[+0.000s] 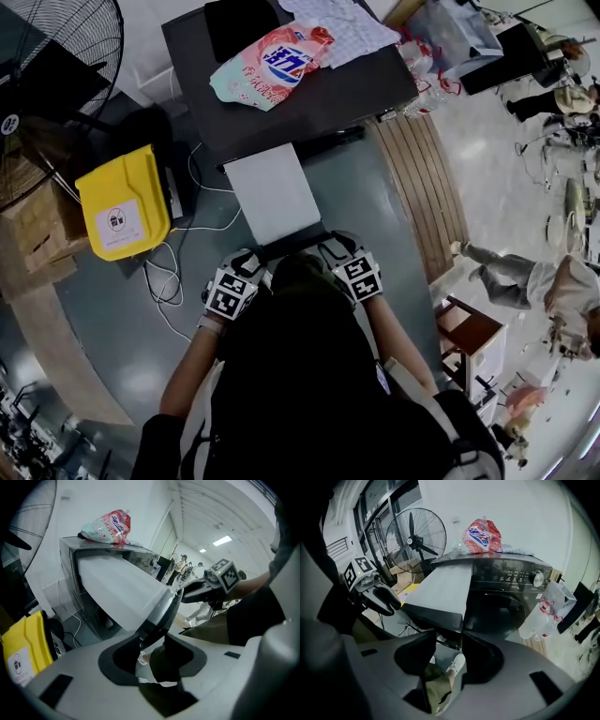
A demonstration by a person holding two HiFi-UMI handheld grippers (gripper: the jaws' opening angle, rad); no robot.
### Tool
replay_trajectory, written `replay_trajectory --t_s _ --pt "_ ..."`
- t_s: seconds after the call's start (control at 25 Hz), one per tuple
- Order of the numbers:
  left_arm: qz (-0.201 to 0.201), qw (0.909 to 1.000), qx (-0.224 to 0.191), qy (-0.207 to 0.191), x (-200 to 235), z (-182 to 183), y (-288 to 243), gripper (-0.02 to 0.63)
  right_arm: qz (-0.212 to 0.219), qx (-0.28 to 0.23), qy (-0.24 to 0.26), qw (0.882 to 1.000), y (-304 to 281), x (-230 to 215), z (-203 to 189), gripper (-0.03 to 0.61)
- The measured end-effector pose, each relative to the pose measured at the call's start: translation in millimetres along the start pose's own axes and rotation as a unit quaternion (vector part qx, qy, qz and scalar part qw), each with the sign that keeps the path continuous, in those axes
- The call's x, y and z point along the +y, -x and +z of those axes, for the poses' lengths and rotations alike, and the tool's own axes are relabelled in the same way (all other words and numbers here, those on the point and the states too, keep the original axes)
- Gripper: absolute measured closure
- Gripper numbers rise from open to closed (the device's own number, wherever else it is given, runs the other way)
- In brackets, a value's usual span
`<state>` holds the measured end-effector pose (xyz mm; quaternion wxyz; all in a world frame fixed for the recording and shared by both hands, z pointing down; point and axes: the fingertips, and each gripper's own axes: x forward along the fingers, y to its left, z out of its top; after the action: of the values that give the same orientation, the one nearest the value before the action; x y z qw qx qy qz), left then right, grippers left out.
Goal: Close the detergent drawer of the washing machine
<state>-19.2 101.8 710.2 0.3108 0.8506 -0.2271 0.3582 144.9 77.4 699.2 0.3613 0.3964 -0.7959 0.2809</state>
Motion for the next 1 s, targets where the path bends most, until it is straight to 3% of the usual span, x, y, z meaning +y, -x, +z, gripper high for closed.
replay_trajectory --t_s 0.2,0.44,1.0 --pt "0.008 1.0 0.005 -0.001 0 1 -4 0.463 0.006 0.003 0.013 1.0 -1 -1 0 0.402" --pt "0.013 0.9995 0.0 -0.028 -8 7 -3 0.522 0.01 0.006 0.006 1.0 3 0 2 0.405" --pt "0.02 0.9995 -0.021 -0.008 -4 21 11 0.532 0.009 -0.021 0.007 1.0 11 -3 24 0.408"
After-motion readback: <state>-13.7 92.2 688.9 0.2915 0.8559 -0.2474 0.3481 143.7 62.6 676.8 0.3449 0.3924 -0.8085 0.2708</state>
